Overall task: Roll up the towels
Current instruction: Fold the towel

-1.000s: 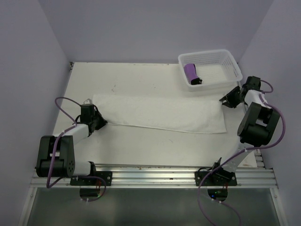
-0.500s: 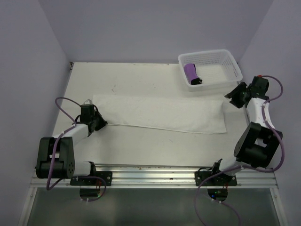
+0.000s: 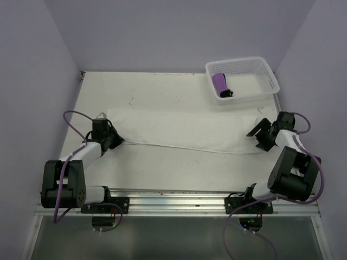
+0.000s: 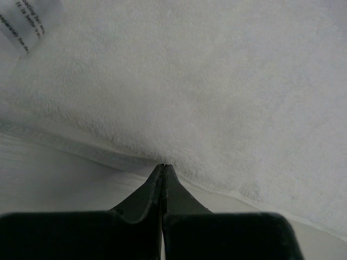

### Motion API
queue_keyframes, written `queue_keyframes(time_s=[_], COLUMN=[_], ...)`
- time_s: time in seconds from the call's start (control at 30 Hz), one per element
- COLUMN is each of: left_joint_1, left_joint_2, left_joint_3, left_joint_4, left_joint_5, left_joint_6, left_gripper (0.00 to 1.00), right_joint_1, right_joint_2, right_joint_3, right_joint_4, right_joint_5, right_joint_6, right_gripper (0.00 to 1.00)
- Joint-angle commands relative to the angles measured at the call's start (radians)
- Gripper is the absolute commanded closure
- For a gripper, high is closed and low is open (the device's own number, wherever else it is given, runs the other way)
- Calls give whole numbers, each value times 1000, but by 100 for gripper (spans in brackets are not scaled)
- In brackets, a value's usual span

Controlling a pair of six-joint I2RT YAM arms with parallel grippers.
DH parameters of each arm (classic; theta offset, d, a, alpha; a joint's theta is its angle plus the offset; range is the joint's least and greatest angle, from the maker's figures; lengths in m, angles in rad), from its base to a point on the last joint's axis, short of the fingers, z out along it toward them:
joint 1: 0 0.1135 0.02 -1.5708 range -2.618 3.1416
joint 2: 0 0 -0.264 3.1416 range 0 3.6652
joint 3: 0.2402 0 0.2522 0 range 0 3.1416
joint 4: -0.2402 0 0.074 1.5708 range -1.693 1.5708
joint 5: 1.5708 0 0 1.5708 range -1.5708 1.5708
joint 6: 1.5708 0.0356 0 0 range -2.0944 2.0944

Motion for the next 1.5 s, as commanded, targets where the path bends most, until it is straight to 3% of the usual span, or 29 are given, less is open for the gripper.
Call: queue_keyframes(time_s=[0.0, 0.37, 0.77, 0.9, 1.17, 1.33, 1.43, 1.47], left_joint_1=[-5, -5, -5, -5, -5, -5, -5, -5], left_joint_2=[-23, -4, -138, -150, -165, -161, -162, -162], left_joint_3=[26, 11, 78, 127, 152, 162, 167, 169], left_joint_4=[3, 34, -63, -104, -130, -135, -137, -137], left_joint_5=[16, 51, -19, -28, -42, -41, -39, -39], left_joint_6=[17, 12, 23, 40, 55, 63, 68, 71], left_gripper=[100, 100, 100, 100, 100, 100, 100, 100], right_joint_1=[17, 23, 22, 23, 31, 51, 63, 66], right_joint_2=[-5, -42, 139, 205, 273, 279, 262, 256], right_joint_3=[-18, -79, -26, -9, 10, 34, 37, 39], right_joint_4=[35, 10, 85, 113, 122, 96, 86, 76], right_joint_5=[41, 155, 147, 132, 172, 189, 210, 215], right_joint_6=[-25, -13, 38, 53, 56, 50, 50, 50], right_gripper=[28, 35, 40, 46, 64, 82, 100, 100])
